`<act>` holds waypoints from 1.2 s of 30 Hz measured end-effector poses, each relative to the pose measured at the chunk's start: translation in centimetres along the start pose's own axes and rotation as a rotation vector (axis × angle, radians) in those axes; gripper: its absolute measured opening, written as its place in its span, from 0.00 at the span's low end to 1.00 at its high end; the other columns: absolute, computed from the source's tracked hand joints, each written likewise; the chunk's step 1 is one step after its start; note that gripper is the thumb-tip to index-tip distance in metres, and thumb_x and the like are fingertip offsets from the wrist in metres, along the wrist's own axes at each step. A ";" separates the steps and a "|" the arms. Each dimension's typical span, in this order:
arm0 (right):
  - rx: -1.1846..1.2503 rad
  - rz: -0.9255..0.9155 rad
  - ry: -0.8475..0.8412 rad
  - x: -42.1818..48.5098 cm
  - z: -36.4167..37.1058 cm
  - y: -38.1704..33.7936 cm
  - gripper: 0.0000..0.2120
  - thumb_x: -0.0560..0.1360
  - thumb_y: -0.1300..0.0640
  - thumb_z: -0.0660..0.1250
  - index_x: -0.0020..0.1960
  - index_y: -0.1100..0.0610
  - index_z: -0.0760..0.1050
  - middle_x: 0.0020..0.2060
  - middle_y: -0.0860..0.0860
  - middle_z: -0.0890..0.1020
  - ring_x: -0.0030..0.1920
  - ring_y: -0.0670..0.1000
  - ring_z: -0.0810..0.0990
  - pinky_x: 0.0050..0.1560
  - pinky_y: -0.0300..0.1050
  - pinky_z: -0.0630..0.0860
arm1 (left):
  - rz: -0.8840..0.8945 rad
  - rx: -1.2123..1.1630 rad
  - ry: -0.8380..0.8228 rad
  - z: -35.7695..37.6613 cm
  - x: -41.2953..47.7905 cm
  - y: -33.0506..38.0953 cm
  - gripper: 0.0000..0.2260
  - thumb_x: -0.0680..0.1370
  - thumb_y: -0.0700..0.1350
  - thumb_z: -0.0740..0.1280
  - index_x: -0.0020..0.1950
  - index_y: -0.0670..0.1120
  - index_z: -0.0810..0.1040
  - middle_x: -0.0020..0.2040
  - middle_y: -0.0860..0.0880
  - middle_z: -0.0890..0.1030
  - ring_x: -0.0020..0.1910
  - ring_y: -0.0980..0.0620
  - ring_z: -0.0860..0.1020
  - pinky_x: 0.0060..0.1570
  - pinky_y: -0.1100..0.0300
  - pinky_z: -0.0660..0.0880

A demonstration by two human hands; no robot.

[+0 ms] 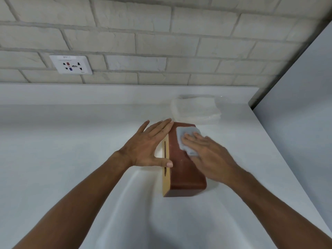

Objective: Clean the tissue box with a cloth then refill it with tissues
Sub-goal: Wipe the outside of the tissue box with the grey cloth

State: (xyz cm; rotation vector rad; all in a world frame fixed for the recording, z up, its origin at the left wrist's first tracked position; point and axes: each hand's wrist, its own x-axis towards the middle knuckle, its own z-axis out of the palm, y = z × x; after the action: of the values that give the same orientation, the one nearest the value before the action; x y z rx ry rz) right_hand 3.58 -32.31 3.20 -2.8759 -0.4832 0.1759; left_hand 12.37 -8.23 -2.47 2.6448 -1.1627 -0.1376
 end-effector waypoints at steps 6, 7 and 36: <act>0.034 -0.016 0.034 0.0 0.2 0.5 0.24 0.82 0.46 0.50 0.77 0.45 0.62 0.76 0.41 0.63 0.78 0.43 0.56 0.78 0.51 0.52 | -0.008 -0.077 -0.033 -0.3 -0.1 0.3 0.61 0.63 0.86 0.50 0.84 0.53 0.34 0.85 0.54 0.37 0.84 0.55 0.40 0.81 0.45 0.37; 0.014 0.021 0.029 0.3 0.1 0.3 0.23 0.82 0.48 0.51 0.77 0.46 0.62 0.77 0.42 0.62 0.78 0.44 0.55 0.79 0.50 0.50 | -0.012 -0.119 -0.033 -0.1 -0.1 0.4 0.60 0.63 0.86 0.52 0.84 0.54 0.34 0.85 0.54 0.37 0.84 0.56 0.41 0.82 0.45 0.38; -0.020 0.029 0.229 -4.8 2.2 -0.3 0.24 0.79 0.48 0.54 0.70 0.54 0.74 0.69 0.50 0.76 0.72 0.53 0.70 0.70 0.56 0.69 | -0.160 -0.438 0.274 3.3 0.1 3.0 0.32 0.82 0.63 0.49 0.85 0.55 0.50 0.85 0.57 0.48 0.83 0.58 0.53 0.80 0.40 0.52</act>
State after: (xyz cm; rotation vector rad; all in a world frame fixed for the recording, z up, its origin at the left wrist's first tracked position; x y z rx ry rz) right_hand -1.39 -33.21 1.50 -2.8749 -0.4022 -0.1528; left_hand 9.68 -10.87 -4.89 2.2749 -0.7341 -0.0481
